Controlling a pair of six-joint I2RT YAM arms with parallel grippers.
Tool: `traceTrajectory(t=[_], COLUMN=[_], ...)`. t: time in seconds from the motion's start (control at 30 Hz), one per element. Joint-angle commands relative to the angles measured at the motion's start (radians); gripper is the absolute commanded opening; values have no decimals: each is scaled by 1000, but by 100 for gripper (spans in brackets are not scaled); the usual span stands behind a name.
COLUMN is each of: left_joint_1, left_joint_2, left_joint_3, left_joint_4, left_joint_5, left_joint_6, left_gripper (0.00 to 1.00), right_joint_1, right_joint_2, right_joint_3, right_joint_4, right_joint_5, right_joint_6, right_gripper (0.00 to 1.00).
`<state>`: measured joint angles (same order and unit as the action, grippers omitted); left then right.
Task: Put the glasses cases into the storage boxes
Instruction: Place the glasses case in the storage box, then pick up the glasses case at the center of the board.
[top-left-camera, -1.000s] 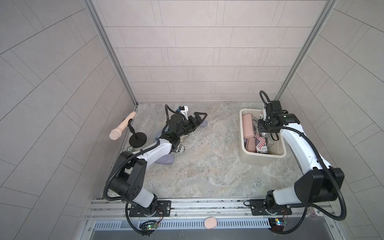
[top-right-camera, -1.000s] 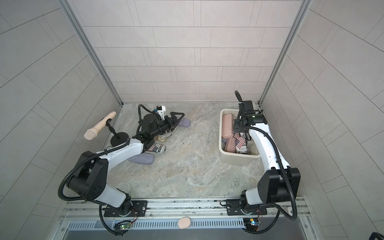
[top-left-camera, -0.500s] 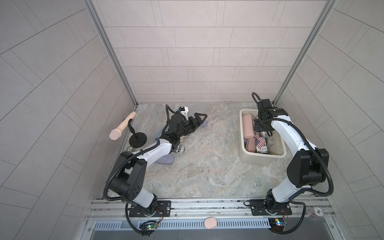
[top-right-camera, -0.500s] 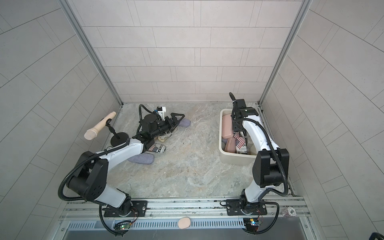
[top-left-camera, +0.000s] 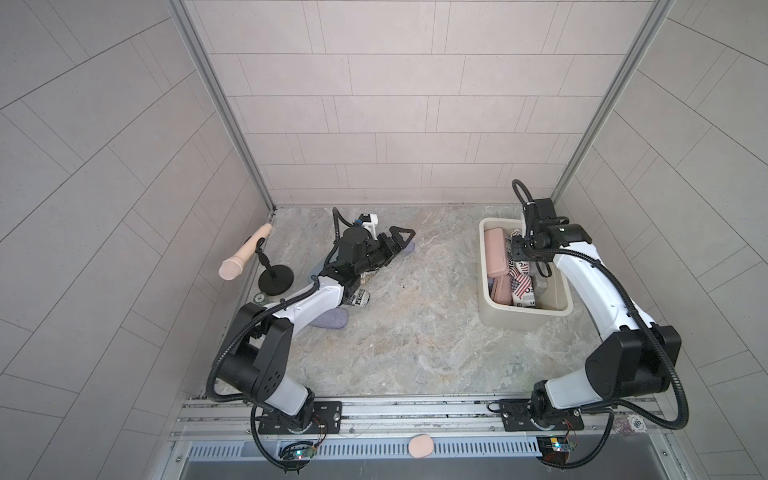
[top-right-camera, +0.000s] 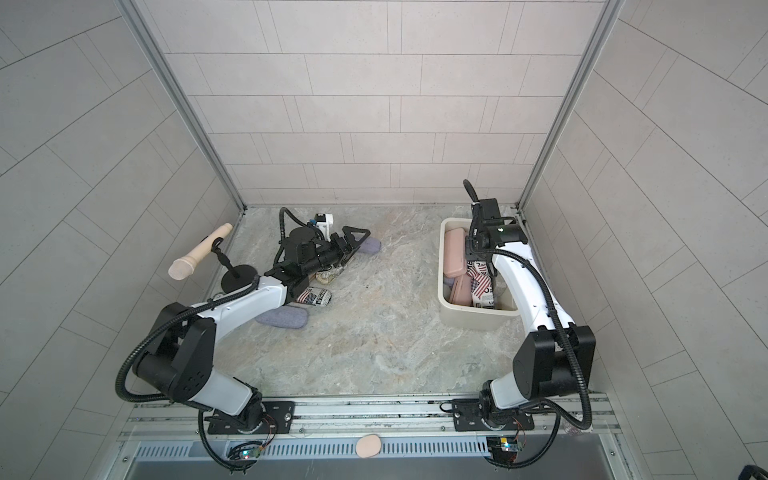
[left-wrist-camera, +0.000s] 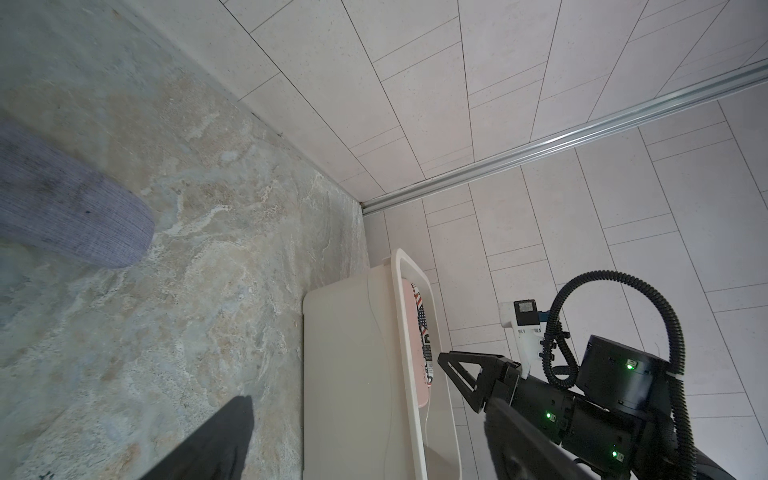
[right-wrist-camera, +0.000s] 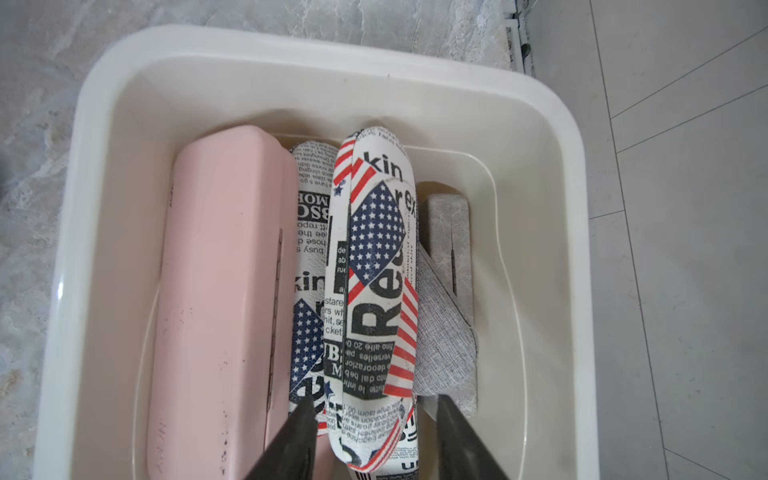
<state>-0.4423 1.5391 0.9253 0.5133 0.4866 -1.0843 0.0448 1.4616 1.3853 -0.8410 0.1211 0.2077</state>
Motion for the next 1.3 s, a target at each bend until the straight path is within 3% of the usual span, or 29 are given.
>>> traceTrajectory(t=[0.0, 0.17, 0.33, 0.73, 0.83, 0.97, 1.07, 1.27], left_joint_1=[8, 14, 34, 93, 93, 93, 90, 88], left_joint_2=[-11, -35, -53, 47, 94, 248, 367, 466], left_joint_3=[32, 76, 157, 355, 384, 532, 648, 689], left_joint_4=[-14, -195, -464, -906, -941, -1110, -1264, -1318], left_joint_5=[1, -51, -183, -491, -483, -401, -425, -469], left_joint_6=[28, 168, 351, 615, 680, 774, 807, 845], left_gripper=[95, 96, 100, 96, 96, 92, 89, 88], right_joint_1=[-18, -30, -29, 30, 31, 31, 33, 33], right_joint_2=[-10, 40, 12, -252, -349, -452, -526, -554], right_joint_3=[-36, -43, -80, -153, -216, -285, -340, -386], right_joint_4=[79, 81, 95, 139, 185, 211, 243, 294], right_joint_5=[10, -14, -26, -164, -206, -263, -259, -271], right_joint_6=[37, 68, 72, 59, 79, 125, 137, 161], right_gripper=[37, 25, 24, 57, 63, 62, 63, 73])
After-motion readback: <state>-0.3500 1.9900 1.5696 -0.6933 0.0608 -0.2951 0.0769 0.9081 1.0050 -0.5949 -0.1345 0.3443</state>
